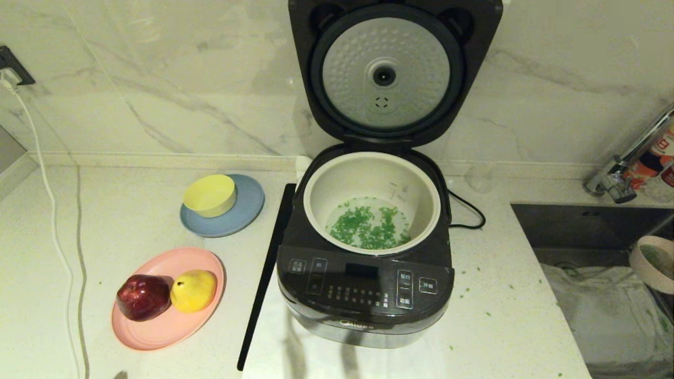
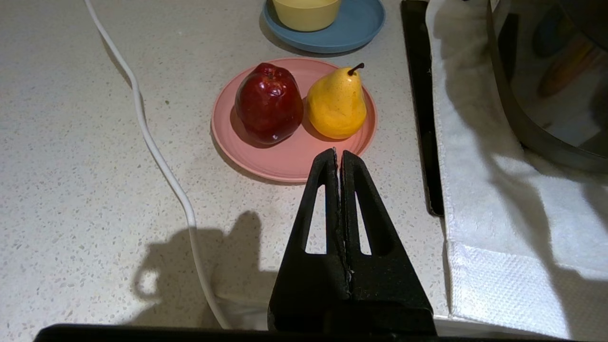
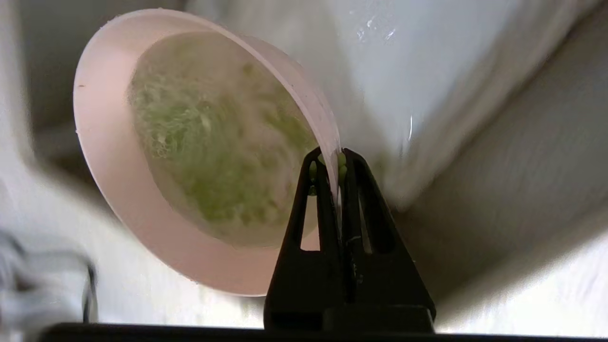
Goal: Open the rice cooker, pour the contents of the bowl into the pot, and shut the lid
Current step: Fill a bowl with water from the tap, then pour the water from the bowl into the rice cooker
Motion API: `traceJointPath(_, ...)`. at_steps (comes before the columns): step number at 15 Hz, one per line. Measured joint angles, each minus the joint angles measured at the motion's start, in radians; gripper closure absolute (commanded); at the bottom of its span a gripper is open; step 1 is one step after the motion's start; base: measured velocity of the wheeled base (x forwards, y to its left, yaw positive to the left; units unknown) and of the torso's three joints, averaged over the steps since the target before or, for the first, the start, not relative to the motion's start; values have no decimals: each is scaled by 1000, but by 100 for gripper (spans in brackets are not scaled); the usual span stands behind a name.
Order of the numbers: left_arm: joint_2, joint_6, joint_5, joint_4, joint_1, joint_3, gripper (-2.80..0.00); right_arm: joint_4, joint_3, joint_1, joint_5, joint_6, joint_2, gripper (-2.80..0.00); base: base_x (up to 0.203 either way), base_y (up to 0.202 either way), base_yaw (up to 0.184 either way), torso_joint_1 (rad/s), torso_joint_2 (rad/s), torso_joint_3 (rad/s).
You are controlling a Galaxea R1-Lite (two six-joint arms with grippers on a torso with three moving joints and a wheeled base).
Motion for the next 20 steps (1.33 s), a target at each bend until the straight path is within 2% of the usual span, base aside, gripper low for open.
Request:
traceJointPath(2, 0, 0, -1, 0, 0, 0, 0, 94, 2, 15, 26, -26, -18, 0, 0, 0, 0, 0, 0, 0)
traceJointPath(4, 0, 0, -1, 0, 0, 0, 0, 133, 3, 21, 51, -30, -45, 0, 0, 0, 0, 0, 0, 0)
traceJointPath(9, 0, 1, 0, 0, 0, 0, 0, 249, 24, 59, 56, -85, -150, 0, 0, 0, 0, 0, 0, 0)
traceJointPath(12, 0, 0, 0, 0, 0, 0, 0, 269, 61, 114, 47, -94, -252, 0, 0, 0, 0, 0, 0, 0)
traceJointPath(16, 0, 0, -1, 0, 0, 0, 0, 314, 76, 242, 13, -94, -408, 0, 0, 0, 0, 0, 0, 0)
traceJointPath(20, 0, 0, 0, 0, 0, 0, 0, 392, 45, 439, -55, -91, -537, 0, 0, 0, 0, 0, 0, 0)
